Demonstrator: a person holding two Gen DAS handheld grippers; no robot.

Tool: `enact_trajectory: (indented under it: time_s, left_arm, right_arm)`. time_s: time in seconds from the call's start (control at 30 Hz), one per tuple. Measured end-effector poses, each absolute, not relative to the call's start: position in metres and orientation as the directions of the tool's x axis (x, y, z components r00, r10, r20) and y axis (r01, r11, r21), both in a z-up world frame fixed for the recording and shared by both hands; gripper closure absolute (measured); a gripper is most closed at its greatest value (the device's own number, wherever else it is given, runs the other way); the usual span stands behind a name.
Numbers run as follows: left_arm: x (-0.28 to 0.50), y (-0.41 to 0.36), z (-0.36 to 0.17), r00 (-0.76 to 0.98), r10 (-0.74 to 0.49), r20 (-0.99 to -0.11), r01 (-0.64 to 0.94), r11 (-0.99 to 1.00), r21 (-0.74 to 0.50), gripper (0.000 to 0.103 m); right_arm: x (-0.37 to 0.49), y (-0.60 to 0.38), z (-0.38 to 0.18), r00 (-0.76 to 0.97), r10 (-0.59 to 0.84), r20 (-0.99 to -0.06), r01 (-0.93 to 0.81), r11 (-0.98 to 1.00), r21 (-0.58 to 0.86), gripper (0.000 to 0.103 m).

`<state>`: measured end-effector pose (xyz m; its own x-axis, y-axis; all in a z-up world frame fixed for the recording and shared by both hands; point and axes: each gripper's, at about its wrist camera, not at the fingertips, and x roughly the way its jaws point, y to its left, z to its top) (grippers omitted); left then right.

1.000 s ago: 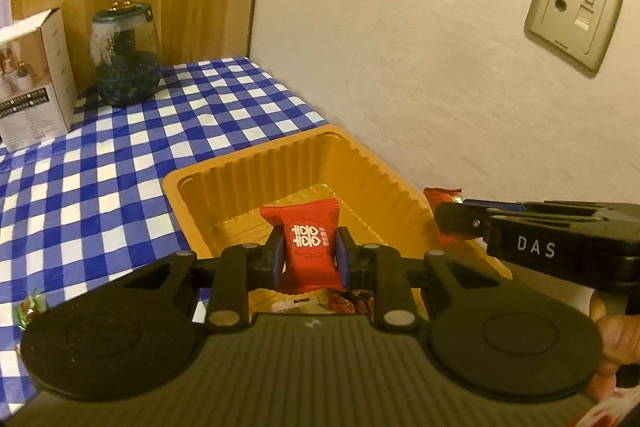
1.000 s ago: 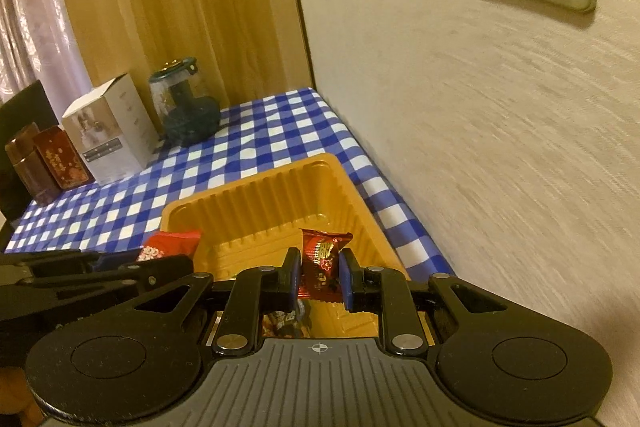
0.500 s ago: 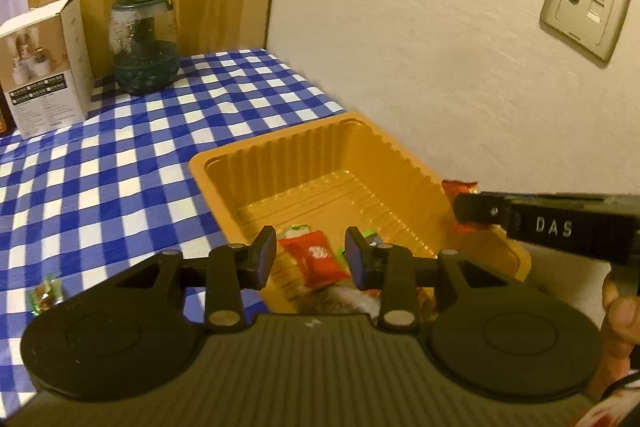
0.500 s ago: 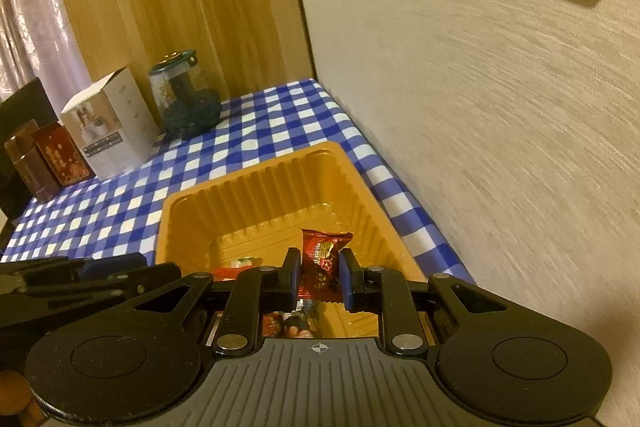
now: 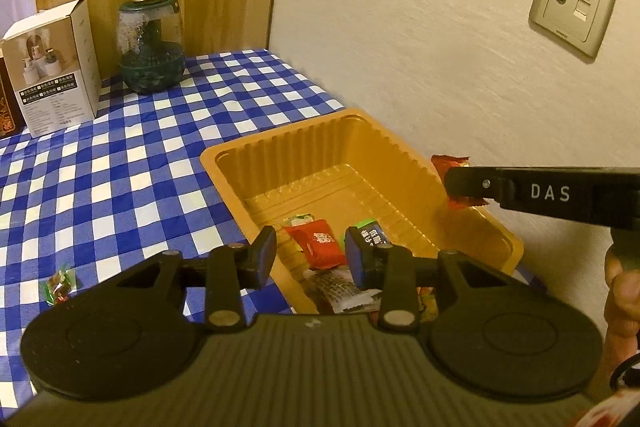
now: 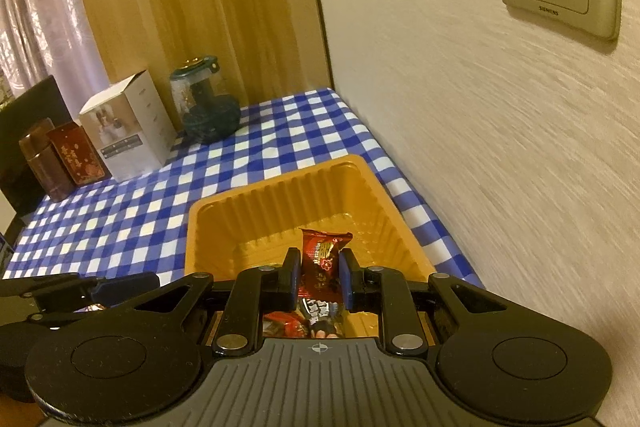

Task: Organize snacks
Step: 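Open both grippers to drop the candies into the orange tray, then withdraw both open tools from the tray toward the last candies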

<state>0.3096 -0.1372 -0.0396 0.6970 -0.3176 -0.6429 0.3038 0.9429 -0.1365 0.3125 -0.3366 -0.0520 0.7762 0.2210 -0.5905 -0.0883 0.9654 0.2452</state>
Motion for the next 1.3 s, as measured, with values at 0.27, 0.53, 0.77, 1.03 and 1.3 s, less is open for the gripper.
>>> enact_trajectory:
  time_s: [0.27,0.53,0.77,1.03,1.3]
  left_arm:
    - [0.311,-0.131,-0.041,0.700,-0.312,-0.643,0.297,0.945,-0.135,0.069]
    - [0.312,-0.126,-0.044,0.702,-0.309,-0.642,0.289,0.947,-0.140,0.070]
    - [0.297,-0.117,-0.041,0.707,-0.298,-0.641,0.277,0.951,-0.137,0.070]
    - [0.252,-0.100,-0.023,0.719,-0.295,-0.629,0.248,0.955,-0.165,0.070]
    - [0.193,-0.080,0.001,0.754,-0.268,-0.599,0.211,0.963,-0.165,0.069]
  right_arm:
    - [0.317,-0.331,-0.056,0.775,0.224,-0.591,-0.091,0.965,0.246,0.082]
    - [0.321,-0.333,-0.060,0.786,0.272,-0.556,-0.107,0.945,0.310,0.059]
    - [0.309,-0.346,-0.054,0.802,0.259,-0.538,-0.052,0.928,0.370,0.042]
    - [0.264,-0.345,-0.034,0.805,0.255,-0.535,-0.030,0.919,0.393,0.042]
    - [0.204,-0.327,-0.017,0.803,0.271,-0.531,-0.030,0.908,0.418,0.039]
